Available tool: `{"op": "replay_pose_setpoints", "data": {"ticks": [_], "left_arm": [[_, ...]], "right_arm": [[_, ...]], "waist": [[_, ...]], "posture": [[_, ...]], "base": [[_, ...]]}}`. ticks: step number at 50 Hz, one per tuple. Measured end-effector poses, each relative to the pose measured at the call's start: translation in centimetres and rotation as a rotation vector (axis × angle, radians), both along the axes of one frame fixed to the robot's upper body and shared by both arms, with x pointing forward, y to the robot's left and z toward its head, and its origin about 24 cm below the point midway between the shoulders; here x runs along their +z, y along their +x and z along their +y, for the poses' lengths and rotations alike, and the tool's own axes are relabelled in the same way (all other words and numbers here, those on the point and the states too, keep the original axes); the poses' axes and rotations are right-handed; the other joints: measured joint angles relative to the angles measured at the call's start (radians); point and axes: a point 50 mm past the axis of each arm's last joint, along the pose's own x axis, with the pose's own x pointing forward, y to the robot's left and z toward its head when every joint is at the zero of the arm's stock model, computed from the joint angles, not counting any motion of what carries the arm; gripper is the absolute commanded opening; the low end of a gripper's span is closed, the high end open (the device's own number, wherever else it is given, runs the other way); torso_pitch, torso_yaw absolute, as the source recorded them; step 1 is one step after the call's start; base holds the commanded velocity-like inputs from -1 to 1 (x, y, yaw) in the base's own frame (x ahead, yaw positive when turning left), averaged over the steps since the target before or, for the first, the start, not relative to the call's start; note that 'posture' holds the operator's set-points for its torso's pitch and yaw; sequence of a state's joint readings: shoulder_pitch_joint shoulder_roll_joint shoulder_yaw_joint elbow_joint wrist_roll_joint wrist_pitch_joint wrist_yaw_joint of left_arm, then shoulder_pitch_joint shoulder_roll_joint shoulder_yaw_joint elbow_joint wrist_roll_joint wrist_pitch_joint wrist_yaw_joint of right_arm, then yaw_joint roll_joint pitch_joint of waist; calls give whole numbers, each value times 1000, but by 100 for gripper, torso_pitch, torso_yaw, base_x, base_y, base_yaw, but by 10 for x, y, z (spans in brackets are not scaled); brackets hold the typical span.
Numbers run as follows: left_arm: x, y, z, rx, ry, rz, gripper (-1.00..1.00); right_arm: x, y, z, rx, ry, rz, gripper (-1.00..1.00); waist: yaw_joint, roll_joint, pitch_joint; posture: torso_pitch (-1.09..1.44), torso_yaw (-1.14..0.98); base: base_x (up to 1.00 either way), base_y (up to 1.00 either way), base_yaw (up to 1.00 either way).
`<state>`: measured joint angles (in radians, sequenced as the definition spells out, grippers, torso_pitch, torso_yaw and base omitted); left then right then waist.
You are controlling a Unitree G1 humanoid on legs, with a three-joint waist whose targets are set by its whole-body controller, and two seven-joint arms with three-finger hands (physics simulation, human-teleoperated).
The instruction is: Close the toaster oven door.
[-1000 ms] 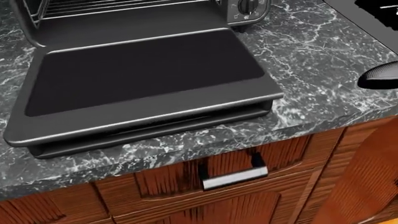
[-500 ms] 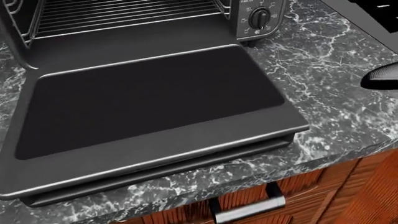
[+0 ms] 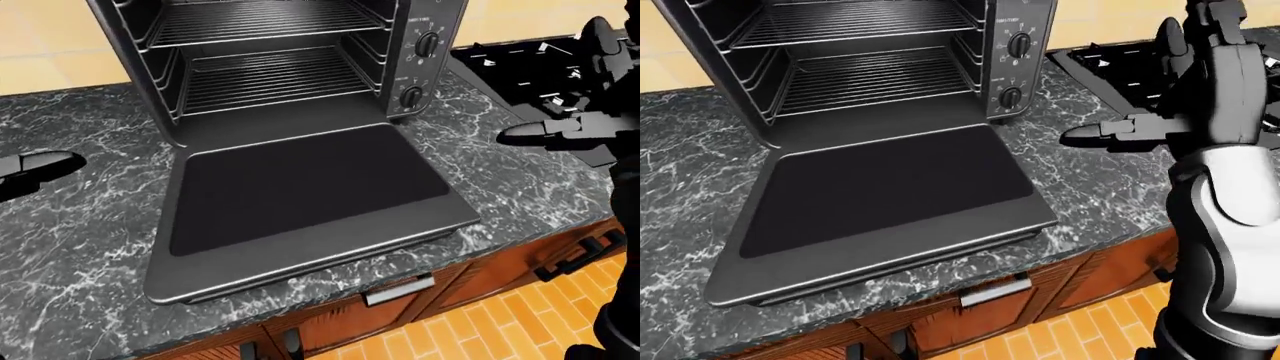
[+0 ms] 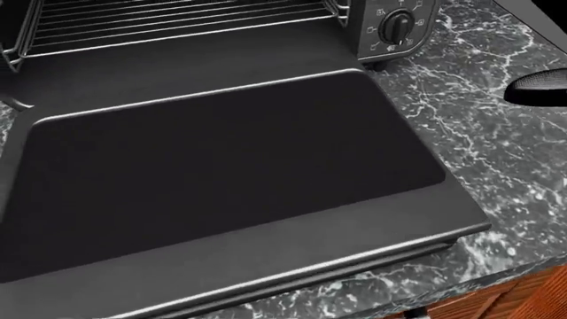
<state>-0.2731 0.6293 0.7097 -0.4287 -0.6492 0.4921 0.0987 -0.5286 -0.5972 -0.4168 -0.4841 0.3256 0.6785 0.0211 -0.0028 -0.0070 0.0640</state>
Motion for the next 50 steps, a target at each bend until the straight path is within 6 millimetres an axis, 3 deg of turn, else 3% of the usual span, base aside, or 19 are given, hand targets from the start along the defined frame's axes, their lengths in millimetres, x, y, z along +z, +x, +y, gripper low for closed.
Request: {"op": "replay_pose_setpoints", "data": {"ticks": [7, 11, 15, 16, 19, 21, 24, 26, 31, 37, 50], "left_arm": [[2, 2, -3, -21, 7, -7, 100], [4, -1, -2, -14, 12, -12, 100], [8, -6, 0, 12, 20, -44, 100], [7, -5, -1, 9, 18, -43, 100], [7, -7, 0, 18, 19, -46, 100], [7, -5, -1, 10, 16, -39, 100], [5, -1, -4, -15, 17, -21, 100], [3, -1, -4, -20, 12, -16, 100], [3, 1, 1, 8, -2, -5, 100], [-1, 5, 11, 55, -59, 28, 100], [-11, 4, 25, 126, -47, 61, 100]], "right_arm": [[10, -6, -18, -98, 3, -68, 100], [15, -9, -15, -104, -7, -105, 100], [12, -5, -14, -97, 1, -95, 100], [11, -4, -16, -115, -1, -90, 100], [8, -4, -19, -122, 17, -78, 100], [10, -8, -19, -111, 22, -87, 100], [13, -10, -19, -118, 17, -104, 100], [8, -8, -20, -120, 38, -81, 100], [2, -2, -24, -154, 54, -31, 100], [10, -9, -21, -150, 47, -55, 100], [1, -6, -24, -159, -68, -8, 100]], "waist": [[15, 5, -12], [37, 6, -12], [49, -26, 1], [48, -21, 5], [40, -34, 10], [29, -21, 11], [7, 25, 3], [-1, 23, 11], [-8, 22, 8], [-7, 22, 3], [-3, 9, 1]], "posture": [[0, 0], [0, 0], [0, 0], [0, 0], [0, 0], [0, 0], [0, 0], [0, 0], [0, 0], [0, 0], [0, 0]], "base": [[0, 0, 40], [0, 0, 100], [0, 0, 100], [0, 21, 0], [0, 0, 0], [0, 0, 0], [0, 0, 0], [0, 0, 0], [0, 0, 0], [0, 0, 0], [0, 0, 0]]}}
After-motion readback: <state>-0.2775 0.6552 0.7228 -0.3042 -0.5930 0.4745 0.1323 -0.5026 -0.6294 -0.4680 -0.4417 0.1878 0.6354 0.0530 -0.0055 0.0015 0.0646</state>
